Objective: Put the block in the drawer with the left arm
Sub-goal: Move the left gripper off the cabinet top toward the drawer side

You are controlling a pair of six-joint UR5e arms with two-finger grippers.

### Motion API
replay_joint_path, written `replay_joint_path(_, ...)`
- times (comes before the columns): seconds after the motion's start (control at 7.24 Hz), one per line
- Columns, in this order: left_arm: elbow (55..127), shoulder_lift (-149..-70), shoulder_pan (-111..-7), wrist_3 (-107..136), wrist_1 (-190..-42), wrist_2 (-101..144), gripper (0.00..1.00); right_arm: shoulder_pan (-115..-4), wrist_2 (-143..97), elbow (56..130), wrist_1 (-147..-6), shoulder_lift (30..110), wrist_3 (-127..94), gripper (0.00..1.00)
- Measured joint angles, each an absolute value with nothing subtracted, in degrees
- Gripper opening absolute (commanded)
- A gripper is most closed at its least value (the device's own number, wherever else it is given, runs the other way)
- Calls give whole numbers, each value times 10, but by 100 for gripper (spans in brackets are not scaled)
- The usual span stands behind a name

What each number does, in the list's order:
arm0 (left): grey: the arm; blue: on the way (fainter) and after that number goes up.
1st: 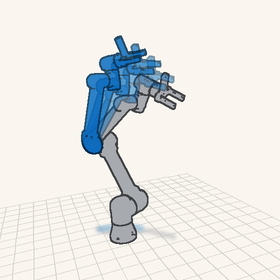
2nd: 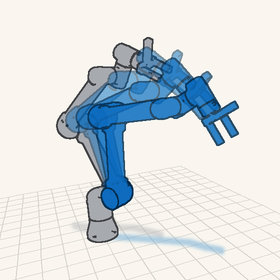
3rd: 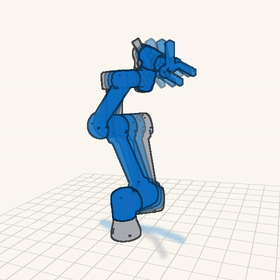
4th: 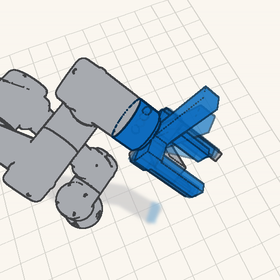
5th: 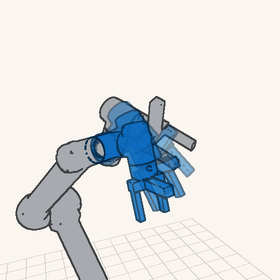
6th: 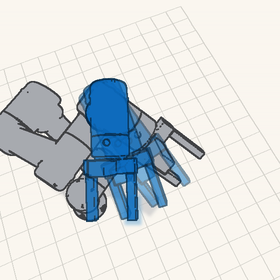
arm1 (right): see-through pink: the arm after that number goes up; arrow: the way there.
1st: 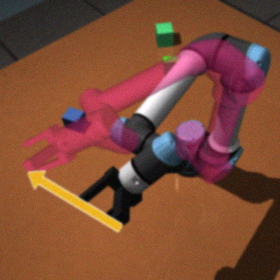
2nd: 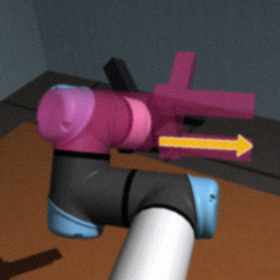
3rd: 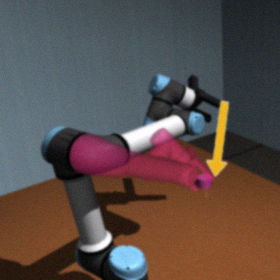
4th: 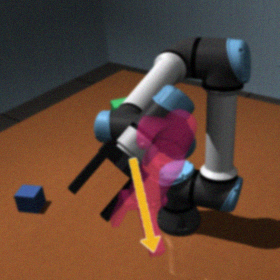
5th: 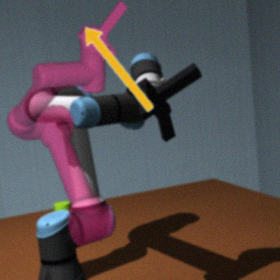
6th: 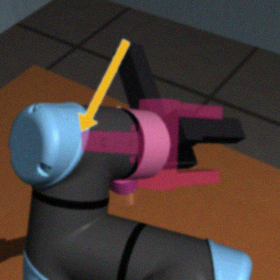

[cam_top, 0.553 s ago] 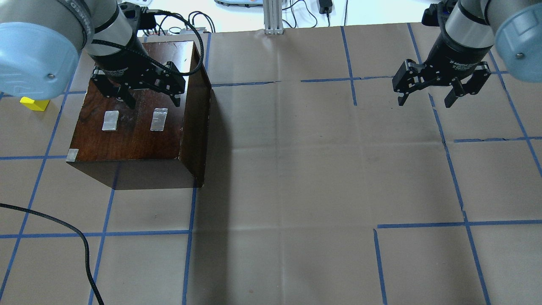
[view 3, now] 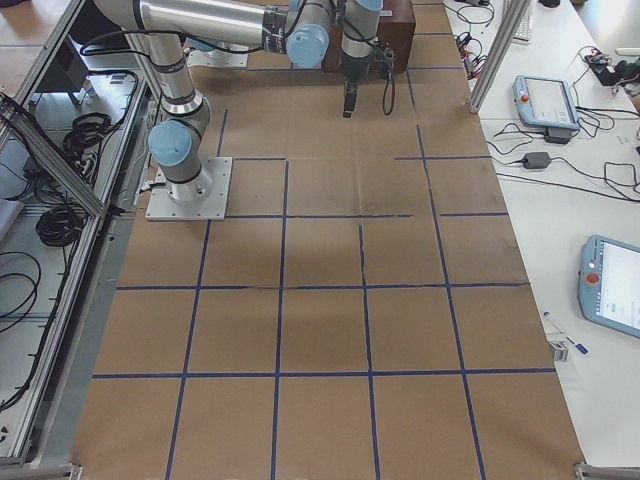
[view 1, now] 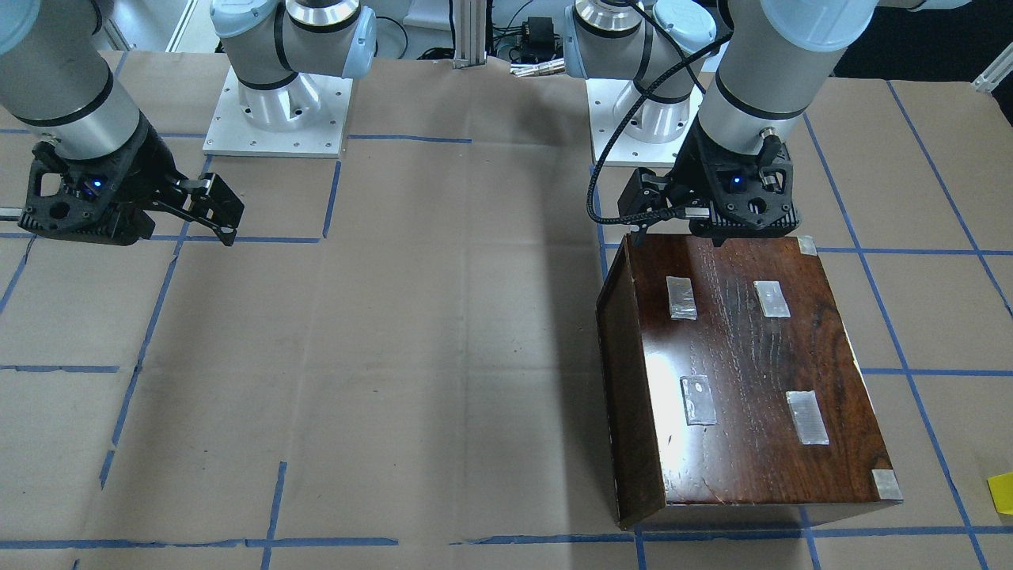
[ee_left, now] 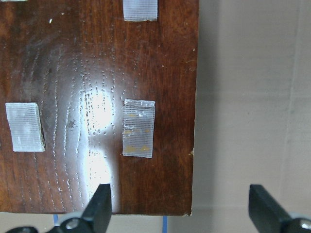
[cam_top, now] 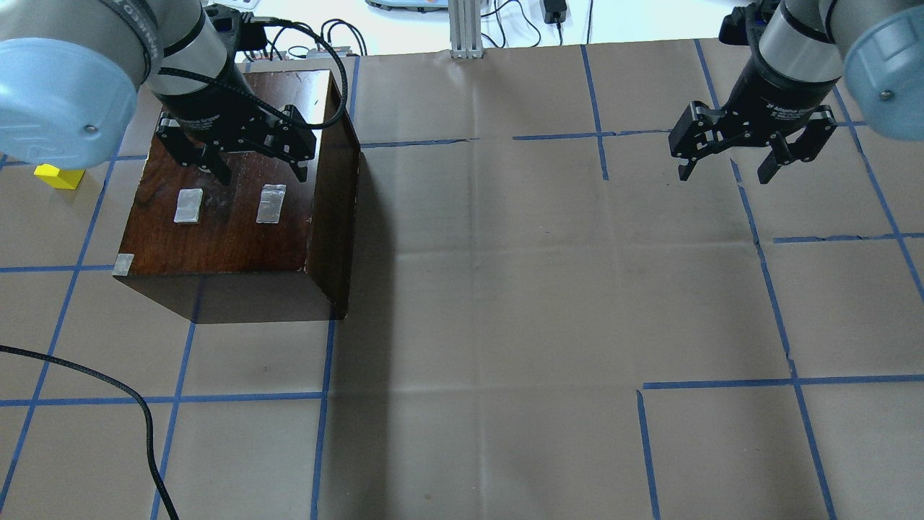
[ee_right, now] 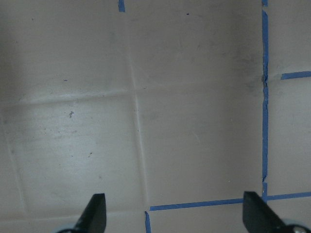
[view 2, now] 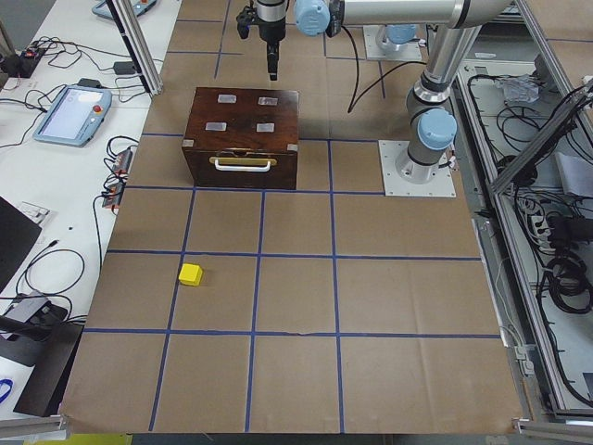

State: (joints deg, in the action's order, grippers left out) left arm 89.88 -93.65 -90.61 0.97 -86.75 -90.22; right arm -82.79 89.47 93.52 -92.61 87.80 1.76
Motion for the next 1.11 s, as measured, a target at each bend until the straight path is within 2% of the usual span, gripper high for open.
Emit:
replay_joint_path(0.69,883,-939,-884,-5,-867,-902,99,-828,895,935,-926,878,18,100)
replay_joint_path(1.11,870,-942,-770,-99,-864,-894,99,-828,895,935,-926,878,18,100)
